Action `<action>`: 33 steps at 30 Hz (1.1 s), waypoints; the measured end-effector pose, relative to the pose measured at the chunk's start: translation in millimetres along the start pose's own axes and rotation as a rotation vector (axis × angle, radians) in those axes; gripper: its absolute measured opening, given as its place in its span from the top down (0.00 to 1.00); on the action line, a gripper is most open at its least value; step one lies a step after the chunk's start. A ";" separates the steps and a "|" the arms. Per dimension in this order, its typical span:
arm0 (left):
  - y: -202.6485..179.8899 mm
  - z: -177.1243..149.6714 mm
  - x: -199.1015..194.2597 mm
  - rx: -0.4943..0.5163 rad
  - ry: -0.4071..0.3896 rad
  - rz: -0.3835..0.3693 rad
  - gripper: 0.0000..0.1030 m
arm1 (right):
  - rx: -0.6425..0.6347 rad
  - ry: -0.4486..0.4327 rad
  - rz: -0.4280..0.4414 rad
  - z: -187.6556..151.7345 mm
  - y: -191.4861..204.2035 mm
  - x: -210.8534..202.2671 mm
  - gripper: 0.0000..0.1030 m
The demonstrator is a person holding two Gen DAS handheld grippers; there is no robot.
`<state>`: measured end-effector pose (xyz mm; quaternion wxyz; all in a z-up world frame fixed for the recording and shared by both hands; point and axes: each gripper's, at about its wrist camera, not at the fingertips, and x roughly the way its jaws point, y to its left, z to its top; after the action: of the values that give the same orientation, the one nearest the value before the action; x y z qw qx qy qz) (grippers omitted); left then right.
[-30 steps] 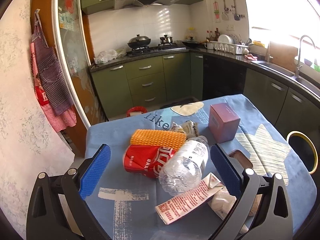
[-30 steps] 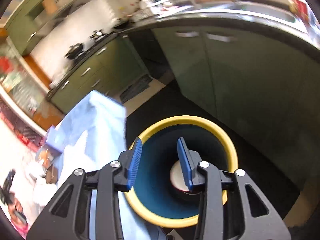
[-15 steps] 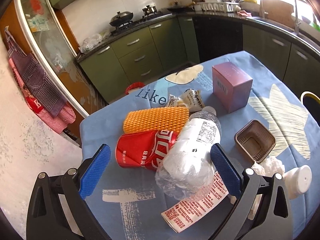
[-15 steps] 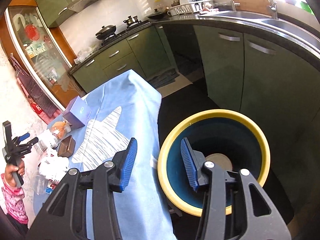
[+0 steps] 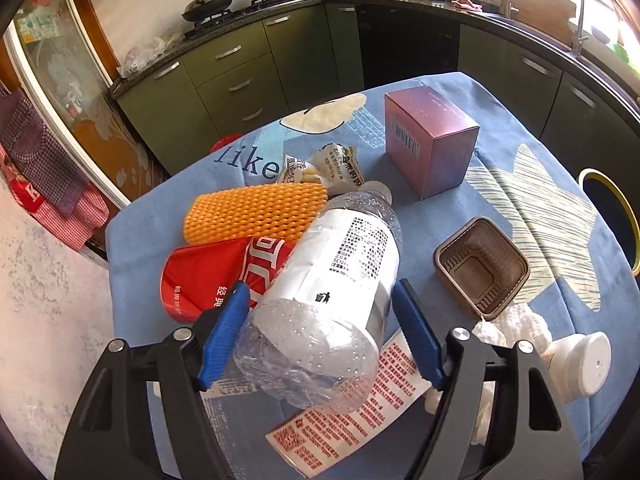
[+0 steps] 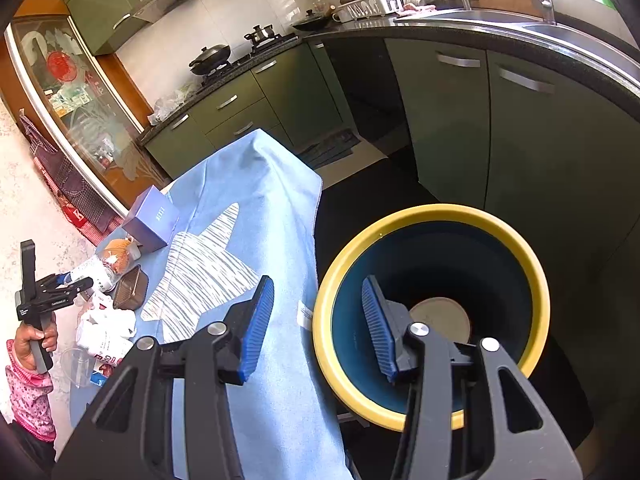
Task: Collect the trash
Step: 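Grasp the plastic water bottle with the left tool, then carry the water bottle with the left tool over the bin and drop it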
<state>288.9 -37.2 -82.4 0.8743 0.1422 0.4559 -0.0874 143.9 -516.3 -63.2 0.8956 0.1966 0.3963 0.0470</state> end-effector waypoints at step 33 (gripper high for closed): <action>-25.0 13.6 -98.2 0.060 -0.203 -0.024 0.41 | -0.005 0.000 0.017 -2.9 -0.3 -1.4 0.57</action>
<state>236.5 -63.0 1.5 0.9102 0.1535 0.3638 -0.1254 140.8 -515.9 -64.1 0.8957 0.1978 0.3944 0.0555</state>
